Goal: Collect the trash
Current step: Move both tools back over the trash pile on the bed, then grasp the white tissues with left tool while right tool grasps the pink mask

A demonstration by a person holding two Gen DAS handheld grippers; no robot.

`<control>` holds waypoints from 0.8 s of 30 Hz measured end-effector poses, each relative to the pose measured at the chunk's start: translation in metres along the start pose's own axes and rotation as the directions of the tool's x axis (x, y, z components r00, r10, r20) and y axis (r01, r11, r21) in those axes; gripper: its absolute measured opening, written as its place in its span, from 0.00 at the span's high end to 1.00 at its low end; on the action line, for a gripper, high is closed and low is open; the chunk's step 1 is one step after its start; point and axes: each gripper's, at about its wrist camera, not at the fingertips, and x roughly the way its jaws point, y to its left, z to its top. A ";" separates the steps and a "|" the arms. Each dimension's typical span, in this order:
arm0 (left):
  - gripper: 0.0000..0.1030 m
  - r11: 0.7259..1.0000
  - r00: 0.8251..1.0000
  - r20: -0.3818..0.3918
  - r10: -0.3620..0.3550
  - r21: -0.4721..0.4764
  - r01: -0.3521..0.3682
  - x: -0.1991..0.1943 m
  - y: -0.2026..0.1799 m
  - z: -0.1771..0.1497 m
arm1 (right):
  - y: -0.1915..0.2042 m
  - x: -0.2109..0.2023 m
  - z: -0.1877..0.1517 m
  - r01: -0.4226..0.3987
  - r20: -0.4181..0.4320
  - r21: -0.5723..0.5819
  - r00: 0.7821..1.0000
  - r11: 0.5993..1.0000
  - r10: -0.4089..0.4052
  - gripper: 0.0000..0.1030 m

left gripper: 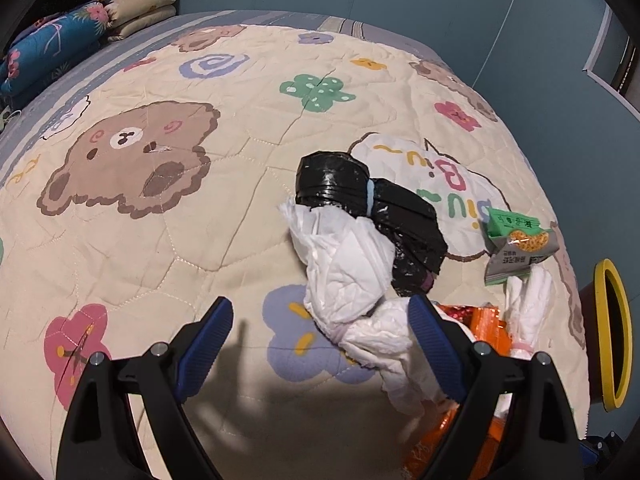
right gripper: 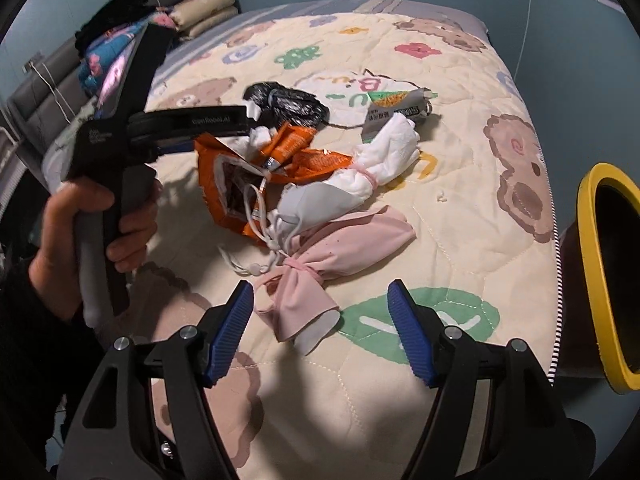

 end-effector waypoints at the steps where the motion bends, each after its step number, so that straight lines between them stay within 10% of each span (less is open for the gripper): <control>1: 0.17 1.000 1.000 -0.003 -0.004 -0.002 0.004 0.001 0.000 0.000 | 0.000 0.003 0.000 0.004 -0.009 0.000 1.000 1.000 -0.004 0.38; 6: 0.23 1.000 1.000 -0.016 -0.009 -0.001 0.009 0.009 -0.002 -0.001 | 0.002 0.020 -0.004 0.027 -0.059 -0.011 0.998 1.000 -0.028 0.47; 17: 0.75 0.998 0.998 -0.040 -0.057 -0.032 0.056 0.027 -0.002 -0.002 | 0.015 0.043 0.001 -0.029 -0.078 -0.047 0.997 0.998 0.025 0.79; 24: 0.80 0.995 0.997 -0.001 -0.081 -0.062 0.081 0.025 0.006 -0.003 | 0.016 0.047 0.010 -0.025 -0.041 -0.056 0.999 0.998 0.023 0.87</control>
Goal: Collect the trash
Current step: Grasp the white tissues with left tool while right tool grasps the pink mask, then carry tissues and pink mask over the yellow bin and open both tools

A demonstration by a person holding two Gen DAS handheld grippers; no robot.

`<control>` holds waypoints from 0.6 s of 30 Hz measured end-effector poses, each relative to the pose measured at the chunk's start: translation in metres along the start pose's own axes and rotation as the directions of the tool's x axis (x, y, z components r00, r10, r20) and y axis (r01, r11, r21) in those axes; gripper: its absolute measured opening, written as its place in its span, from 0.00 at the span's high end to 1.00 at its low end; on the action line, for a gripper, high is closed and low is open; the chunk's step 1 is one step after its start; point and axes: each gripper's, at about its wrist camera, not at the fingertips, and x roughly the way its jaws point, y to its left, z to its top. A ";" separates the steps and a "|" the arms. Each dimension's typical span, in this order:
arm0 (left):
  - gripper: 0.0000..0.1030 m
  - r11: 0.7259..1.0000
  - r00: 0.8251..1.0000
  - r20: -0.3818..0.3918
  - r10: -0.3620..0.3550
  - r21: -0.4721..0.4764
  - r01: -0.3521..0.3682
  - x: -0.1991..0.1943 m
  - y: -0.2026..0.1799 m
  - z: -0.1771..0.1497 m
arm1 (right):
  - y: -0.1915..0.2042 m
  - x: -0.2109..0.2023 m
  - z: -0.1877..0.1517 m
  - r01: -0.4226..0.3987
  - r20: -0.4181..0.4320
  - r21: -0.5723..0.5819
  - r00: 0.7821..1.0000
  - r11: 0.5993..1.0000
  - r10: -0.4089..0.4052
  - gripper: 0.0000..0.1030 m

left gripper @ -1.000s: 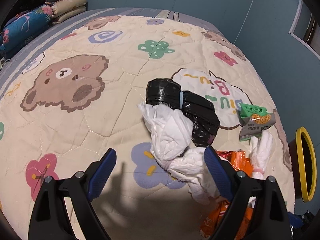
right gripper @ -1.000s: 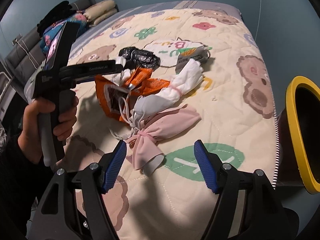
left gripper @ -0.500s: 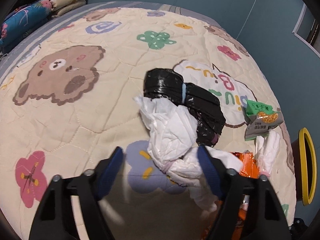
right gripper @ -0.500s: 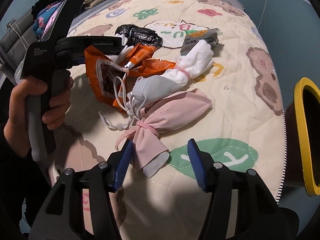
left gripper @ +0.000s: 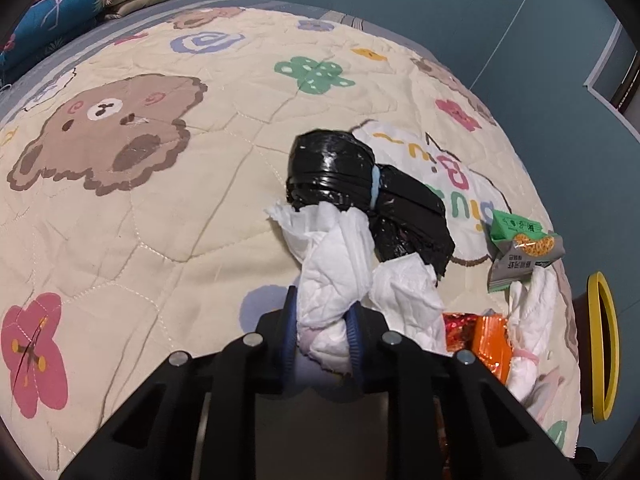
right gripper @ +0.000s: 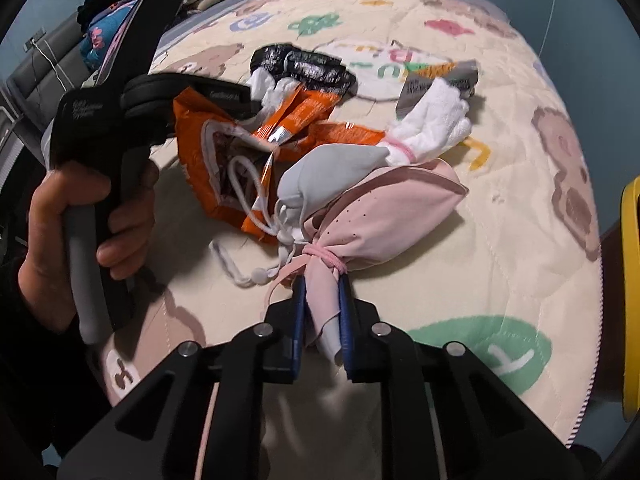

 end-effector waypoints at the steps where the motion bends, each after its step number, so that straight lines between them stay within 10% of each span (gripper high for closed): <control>1: 0.80 1.000 1.000 0.008 0.003 -0.008 -0.003 -0.002 0.002 0.001 | 0.000 0.000 0.003 -0.002 0.004 -0.001 1.000 1.000 0.002 0.87; 18: 0.80 0.993 0.995 0.092 0.045 -0.114 -0.034 -0.031 0.058 0.027 | -0.035 0.027 0.087 0.060 0.071 0.074 0.995 0.995 -0.065 0.88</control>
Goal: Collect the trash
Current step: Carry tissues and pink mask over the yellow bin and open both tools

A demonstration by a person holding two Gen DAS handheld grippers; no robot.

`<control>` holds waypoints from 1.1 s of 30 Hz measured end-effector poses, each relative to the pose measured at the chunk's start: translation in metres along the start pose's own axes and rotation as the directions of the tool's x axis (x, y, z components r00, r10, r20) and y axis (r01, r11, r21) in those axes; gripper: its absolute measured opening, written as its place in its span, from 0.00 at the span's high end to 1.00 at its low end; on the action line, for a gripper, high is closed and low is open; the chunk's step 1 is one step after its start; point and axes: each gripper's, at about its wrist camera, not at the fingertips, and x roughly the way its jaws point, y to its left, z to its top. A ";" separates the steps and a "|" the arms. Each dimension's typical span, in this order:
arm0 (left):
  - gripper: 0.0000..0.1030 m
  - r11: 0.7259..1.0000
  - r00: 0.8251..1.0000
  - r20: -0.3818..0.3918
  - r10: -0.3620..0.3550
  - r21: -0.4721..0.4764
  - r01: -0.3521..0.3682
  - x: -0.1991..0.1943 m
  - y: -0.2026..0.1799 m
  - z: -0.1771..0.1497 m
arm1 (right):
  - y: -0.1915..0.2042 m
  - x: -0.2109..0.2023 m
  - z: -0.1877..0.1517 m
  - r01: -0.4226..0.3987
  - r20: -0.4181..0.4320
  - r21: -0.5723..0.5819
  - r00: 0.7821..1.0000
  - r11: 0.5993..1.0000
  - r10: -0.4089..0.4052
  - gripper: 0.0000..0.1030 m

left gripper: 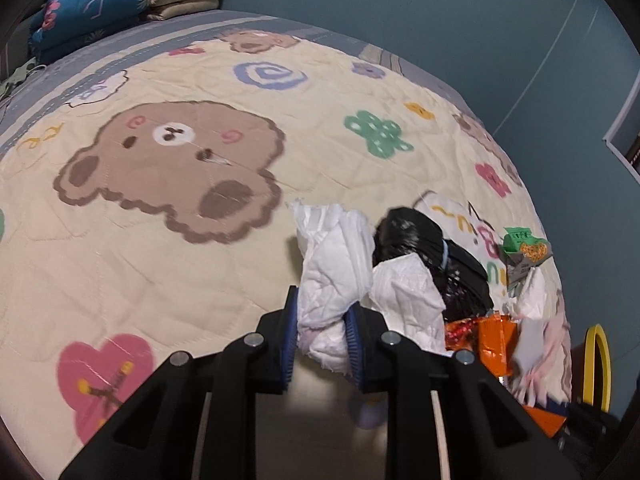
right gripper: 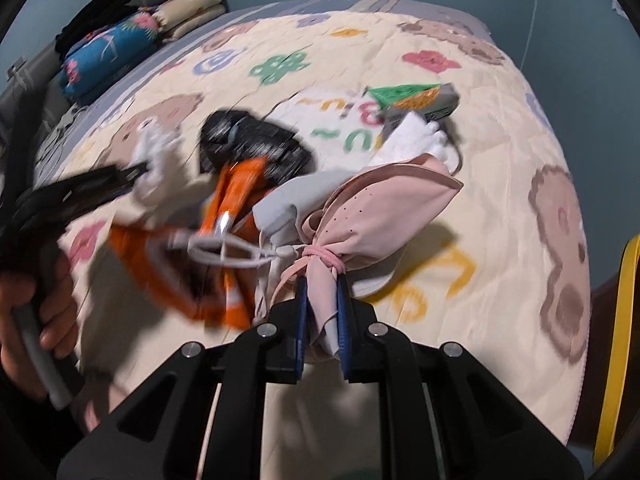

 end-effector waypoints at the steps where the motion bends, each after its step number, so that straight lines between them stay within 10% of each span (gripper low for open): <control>1: 0.80 1.000 1.000 0.004 -0.001 -0.005 0.001 -0.002 0.004 0.002 | -0.004 0.003 0.007 0.010 0.007 0.006 1.000 1.000 -0.010 0.88; 16: 0.80 1.000 0.999 0.048 0.004 0.002 -0.004 -0.019 0.011 0.011 | -0.086 0.016 0.060 0.155 0.076 0.137 0.983 0.978 -0.166 0.88; 33: 0.80 0.997 0.988 0.144 -0.050 0.065 0.040 -0.079 -0.035 0.014 | -0.095 -0.146 0.048 0.087 0.327 0.136 0.936 0.987 -0.127 0.89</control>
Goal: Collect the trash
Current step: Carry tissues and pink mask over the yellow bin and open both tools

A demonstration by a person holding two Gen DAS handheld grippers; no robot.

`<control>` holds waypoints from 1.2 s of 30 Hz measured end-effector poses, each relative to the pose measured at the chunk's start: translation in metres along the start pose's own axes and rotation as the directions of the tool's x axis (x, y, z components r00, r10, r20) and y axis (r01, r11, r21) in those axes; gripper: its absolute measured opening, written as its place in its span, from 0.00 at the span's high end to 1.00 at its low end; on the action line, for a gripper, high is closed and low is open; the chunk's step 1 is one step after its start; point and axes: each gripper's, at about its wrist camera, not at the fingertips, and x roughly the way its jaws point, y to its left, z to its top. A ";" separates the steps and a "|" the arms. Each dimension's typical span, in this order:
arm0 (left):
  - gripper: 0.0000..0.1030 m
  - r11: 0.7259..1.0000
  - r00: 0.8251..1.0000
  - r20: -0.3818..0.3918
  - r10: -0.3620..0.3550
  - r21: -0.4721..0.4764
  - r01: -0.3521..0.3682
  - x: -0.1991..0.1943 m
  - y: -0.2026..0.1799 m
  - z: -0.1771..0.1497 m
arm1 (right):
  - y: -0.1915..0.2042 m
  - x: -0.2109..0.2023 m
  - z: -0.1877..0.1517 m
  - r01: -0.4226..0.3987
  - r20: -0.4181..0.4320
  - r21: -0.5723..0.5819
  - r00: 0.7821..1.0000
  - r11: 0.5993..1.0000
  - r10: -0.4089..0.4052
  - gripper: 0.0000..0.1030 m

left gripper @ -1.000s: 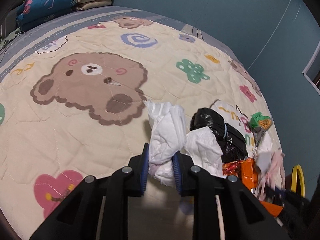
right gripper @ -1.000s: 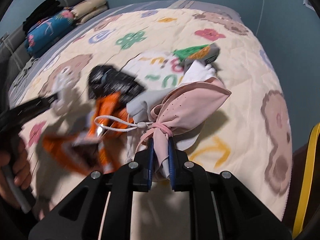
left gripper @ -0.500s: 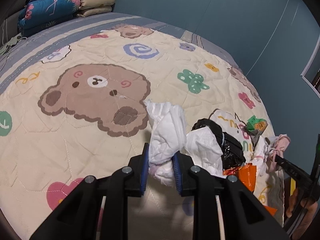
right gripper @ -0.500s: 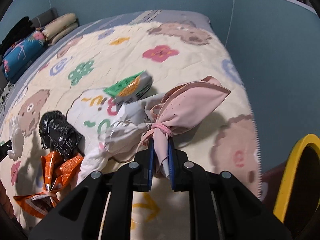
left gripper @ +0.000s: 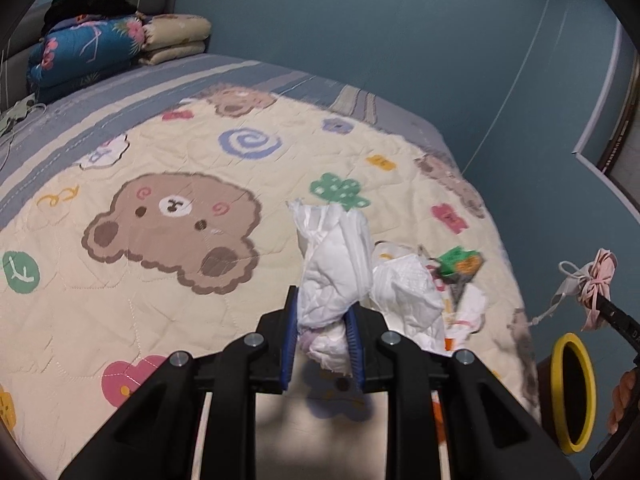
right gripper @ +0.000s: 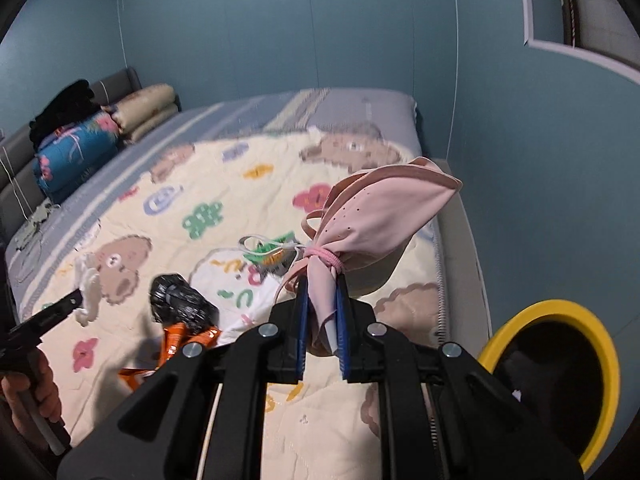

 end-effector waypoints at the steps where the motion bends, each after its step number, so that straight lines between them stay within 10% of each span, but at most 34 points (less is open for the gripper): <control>1: 0.80 1.000 1.000 0.009 -0.007 0.007 0.007 -0.006 -0.005 0.001 | -0.001 -0.010 0.002 -0.003 0.015 0.000 1.000 1.000 0.003 0.89; 19: 0.80 0.959 0.973 0.108 -0.206 0.218 0.179 -0.097 -0.136 0.003 | -0.066 -0.142 0.003 0.040 0.173 0.067 0.984 0.997 -0.051 0.89; 36: 0.80 0.847 0.929 -0.048 -0.366 0.397 0.354 -0.074 -0.294 -0.038 | -0.187 -0.171 -0.039 0.161 0.128 0.233 0.973 0.959 -0.194 0.89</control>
